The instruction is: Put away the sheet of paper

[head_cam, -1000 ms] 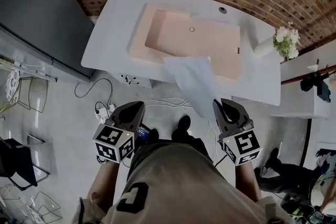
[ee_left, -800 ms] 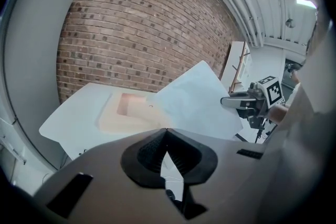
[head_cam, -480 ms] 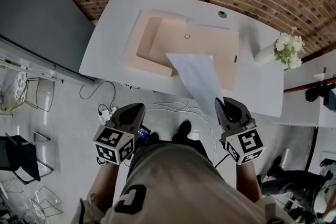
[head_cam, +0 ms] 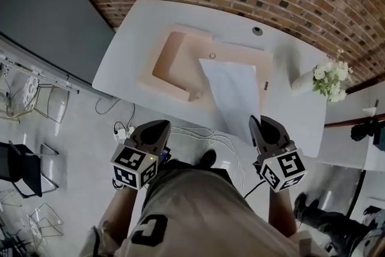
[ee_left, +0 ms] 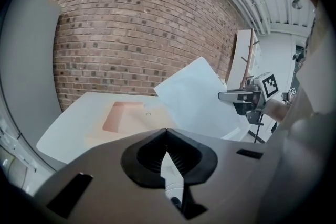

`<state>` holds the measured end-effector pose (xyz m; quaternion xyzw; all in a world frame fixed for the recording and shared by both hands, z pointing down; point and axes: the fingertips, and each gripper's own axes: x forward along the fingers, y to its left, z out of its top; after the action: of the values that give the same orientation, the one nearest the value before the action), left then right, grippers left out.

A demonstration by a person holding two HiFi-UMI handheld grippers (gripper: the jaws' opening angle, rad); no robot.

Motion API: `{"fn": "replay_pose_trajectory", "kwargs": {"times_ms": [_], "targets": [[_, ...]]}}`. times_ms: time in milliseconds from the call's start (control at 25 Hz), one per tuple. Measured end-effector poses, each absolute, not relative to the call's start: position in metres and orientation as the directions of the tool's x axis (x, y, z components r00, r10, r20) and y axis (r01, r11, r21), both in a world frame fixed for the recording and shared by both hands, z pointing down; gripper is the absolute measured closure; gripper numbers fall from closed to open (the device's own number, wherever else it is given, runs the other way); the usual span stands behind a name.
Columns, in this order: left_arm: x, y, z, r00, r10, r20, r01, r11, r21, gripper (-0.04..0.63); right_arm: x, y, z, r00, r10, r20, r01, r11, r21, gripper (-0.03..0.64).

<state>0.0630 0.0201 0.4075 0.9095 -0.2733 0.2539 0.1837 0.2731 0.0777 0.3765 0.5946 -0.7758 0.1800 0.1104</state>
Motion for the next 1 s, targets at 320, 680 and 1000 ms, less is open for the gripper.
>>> {"fn": "replay_pose_trajectory", "kwargs": {"times_ms": [320,680,1000], "targets": [[0.068,0.012,0.412,0.688,-0.438,0.579,-0.616,-0.774,0.148,0.581,0.298,0.056,0.380,-0.277,-0.885,0.375,-0.958,0.222,-0.184,0.594],[0.047,-0.034,0.418,0.722,-0.437,0.537,-0.605,-0.775,0.183,0.581,0.286,0.022,0.370,-0.243,-0.898,0.367,-0.963,0.178,-0.202,0.594],[0.037,-0.083,0.417,0.780,-0.399,0.482,-0.550,-0.804,0.226,0.581,0.299,-0.014,0.371,-0.166,-0.926,0.339,-0.884,-0.013,-0.468,0.594]]}}
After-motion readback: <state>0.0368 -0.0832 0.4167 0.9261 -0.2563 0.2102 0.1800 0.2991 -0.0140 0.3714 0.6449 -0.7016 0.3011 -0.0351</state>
